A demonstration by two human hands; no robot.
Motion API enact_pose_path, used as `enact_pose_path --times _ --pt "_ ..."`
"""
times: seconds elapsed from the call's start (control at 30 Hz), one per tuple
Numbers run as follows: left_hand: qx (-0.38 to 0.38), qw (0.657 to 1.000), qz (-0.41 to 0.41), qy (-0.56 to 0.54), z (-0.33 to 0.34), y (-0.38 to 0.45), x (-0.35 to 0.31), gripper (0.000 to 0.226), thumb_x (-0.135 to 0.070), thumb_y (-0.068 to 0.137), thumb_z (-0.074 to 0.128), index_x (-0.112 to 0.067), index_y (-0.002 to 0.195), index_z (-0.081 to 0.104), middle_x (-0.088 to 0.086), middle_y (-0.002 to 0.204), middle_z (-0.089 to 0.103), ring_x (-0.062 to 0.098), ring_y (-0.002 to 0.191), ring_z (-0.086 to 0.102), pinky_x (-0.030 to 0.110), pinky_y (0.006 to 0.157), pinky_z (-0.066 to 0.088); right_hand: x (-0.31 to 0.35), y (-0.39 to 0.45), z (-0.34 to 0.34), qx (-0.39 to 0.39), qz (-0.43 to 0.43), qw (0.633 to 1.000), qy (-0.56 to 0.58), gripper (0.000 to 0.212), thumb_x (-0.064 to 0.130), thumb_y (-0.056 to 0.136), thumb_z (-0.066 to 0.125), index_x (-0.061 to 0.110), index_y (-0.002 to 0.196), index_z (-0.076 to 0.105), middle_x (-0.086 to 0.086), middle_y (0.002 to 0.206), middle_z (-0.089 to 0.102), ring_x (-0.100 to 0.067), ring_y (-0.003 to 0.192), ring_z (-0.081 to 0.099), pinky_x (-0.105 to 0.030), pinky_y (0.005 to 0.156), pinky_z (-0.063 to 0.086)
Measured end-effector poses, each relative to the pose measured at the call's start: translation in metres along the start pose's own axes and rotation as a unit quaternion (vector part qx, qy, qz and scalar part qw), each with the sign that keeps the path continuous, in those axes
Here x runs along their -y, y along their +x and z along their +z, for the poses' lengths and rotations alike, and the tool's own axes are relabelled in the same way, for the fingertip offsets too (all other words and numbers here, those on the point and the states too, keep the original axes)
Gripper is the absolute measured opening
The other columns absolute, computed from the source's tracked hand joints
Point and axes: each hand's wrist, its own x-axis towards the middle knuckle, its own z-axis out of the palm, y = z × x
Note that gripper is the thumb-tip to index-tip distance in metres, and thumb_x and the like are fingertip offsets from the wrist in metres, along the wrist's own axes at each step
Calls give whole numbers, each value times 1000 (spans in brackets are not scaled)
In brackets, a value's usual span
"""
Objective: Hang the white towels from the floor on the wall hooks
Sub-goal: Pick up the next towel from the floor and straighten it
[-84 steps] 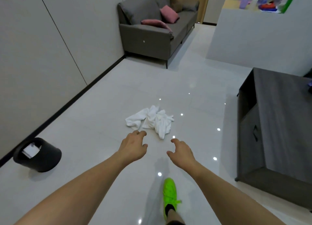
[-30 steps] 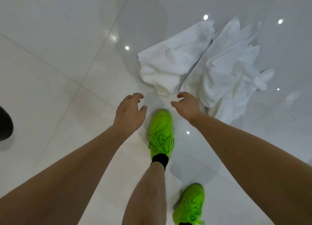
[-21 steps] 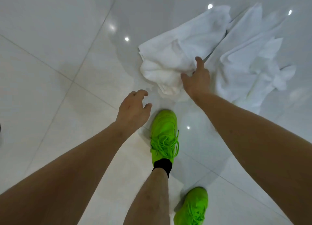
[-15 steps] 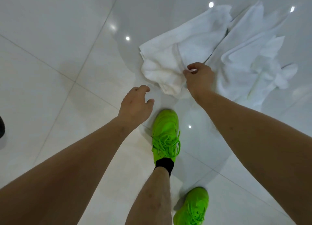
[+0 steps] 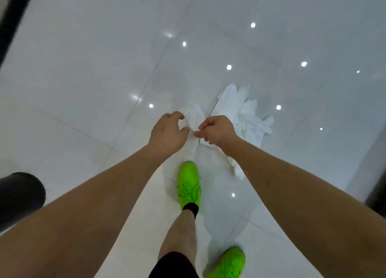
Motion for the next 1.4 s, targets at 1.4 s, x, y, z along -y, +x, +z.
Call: enact_pose_path --times 1.4 --pt "124 670 723 114 246 -867 -782 14 -28 75 74 -39 78 66 -16 73 62 5 74 58 16 60 45 -410 -972 -557 -727 -185 638 172 9 26 89 56 22 82 53 3 77 57 -16 73 54 -28 59 42"
